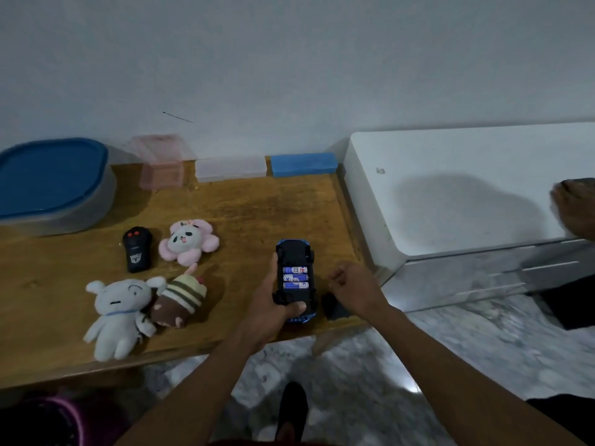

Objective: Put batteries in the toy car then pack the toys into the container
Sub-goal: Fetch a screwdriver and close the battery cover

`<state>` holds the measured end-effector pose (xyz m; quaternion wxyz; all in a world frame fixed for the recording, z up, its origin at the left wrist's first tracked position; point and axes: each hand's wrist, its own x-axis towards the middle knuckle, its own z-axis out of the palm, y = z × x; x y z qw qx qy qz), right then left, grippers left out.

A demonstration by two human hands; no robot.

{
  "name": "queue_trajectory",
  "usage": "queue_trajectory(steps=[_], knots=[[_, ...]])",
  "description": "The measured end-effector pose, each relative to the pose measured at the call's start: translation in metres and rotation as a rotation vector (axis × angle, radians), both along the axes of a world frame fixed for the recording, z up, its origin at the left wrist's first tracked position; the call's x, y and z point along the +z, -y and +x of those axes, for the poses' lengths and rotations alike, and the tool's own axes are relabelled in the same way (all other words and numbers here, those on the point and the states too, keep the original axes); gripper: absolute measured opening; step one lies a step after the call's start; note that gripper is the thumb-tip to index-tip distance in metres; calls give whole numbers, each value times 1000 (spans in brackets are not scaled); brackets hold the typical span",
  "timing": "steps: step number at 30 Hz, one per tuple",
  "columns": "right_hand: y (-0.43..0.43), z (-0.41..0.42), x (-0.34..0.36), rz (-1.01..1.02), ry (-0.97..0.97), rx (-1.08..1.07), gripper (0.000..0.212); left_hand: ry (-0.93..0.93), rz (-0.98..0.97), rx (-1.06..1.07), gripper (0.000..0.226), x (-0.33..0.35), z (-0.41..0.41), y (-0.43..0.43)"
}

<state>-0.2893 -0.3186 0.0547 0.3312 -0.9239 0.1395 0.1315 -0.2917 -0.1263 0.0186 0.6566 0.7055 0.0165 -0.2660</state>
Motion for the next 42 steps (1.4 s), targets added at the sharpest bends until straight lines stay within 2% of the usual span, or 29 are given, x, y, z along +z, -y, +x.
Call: queue_trajectory(steps=[2, 7, 12, 28, 32, 42], knots=[[9, -6, -9, -66, -42, 47, 9, -12, 1, -6, 111, -2, -1, 0], [16, -17, -22, -138, -97, 77, 46, -24, 12, -5, 113, -3, 3, 4], [14, -21, -29, -177, -101, 75, 57, -41, 31, -8, 113, -9, 4, 4], [19, -25, -35, -148, -23, 20, 41, -44, 5, 36, 111, -5, -13, 0], [20, -25, -38, -181, -52, 44, 42, -47, 12, 48, 111, -3, -14, -1], [23, -19, -32, -114, -120, -14, 45, -35, -5, 48, 110, -7, -18, -3]])
